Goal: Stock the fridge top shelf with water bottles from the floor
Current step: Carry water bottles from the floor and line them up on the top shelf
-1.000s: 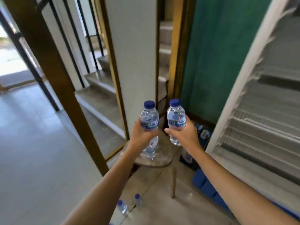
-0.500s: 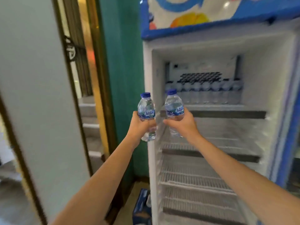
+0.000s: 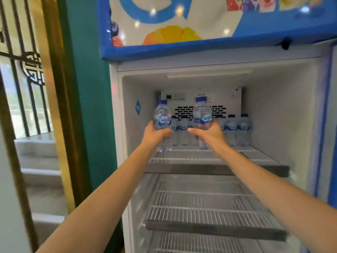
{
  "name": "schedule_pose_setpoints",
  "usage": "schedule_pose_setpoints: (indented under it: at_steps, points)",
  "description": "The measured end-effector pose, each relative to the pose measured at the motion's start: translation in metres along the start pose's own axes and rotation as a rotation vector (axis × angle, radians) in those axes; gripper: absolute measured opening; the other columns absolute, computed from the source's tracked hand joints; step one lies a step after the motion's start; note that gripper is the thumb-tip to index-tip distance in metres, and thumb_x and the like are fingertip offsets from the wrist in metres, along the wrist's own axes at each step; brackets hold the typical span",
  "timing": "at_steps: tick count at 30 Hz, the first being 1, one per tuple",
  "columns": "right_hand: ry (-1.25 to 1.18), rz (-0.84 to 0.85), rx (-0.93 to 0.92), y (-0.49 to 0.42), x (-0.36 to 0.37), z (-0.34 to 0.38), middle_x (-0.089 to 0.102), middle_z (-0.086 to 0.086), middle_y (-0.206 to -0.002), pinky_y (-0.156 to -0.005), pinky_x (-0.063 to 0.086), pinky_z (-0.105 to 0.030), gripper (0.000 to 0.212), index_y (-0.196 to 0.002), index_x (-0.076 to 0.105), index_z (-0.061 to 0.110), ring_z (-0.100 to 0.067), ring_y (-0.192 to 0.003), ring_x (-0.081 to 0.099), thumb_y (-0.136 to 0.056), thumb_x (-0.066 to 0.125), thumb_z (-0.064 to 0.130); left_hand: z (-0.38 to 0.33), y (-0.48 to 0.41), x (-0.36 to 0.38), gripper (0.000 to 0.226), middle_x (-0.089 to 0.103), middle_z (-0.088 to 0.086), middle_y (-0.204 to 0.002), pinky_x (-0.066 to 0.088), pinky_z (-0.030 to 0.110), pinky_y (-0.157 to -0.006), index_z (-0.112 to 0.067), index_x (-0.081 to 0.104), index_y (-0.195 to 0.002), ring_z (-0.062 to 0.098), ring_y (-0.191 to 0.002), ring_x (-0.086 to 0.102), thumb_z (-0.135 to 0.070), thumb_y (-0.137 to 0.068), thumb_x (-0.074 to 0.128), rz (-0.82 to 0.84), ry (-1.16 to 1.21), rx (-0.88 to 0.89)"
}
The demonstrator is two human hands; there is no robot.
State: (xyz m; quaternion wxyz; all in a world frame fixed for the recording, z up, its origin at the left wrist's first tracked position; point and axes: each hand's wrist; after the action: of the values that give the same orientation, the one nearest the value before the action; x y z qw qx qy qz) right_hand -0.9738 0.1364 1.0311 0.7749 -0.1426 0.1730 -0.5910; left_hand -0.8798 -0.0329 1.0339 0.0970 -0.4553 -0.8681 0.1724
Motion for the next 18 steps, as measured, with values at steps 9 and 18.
schedule_pose_setpoints:
  at_steps: [9, 18]
  points:
    - [-0.079, 0.059, 0.077, -0.077, 0.036, -0.056, 0.065, -0.004, -0.109, -0.081, 0.054, -0.033, 0.069, -0.118, 0.05, 0.02, -0.022, -0.096, 0.066, -0.061, 0.088, 0.019, 0.071, -0.09, 0.026, 0.048, 0.062, 0.014, -0.115, 0.054, 0.035, -0.082, -0.007, 0.045, -0.123, 0.03, -0.099, 0.063, 0.001, -0.081, 0.068, 0.115, -0.056, -0.088]
    - [-0.24, 0.093, 0.214, -0.13, 0.056, -0.107, 0.07, -0.016, -0.107, -0.06, 0.055, -0.029, 0.059, -0.12, 0.058, 0.004, -0.028, -0.09, 0.068, -0.066, 0.078, -0.01, 0.117, -0.135, 0.049, 0.057, 0.073, 0.005, -0.1, 0.058, 0.031, -0.056, -0.016, 0.059, -0.113, 0.021, -0.083, 0.072, -0.007, -0.063, 0.083, 0.155, -0.024, -0.199]
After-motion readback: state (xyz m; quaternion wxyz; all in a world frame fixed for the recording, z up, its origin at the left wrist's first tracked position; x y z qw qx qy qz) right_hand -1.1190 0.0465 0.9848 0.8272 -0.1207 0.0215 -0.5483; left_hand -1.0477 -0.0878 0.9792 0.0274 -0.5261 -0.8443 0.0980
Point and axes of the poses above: each hand's wrist, its own y-axis away from the middle knuckle, its own x-axis out of the palm, z = x × y
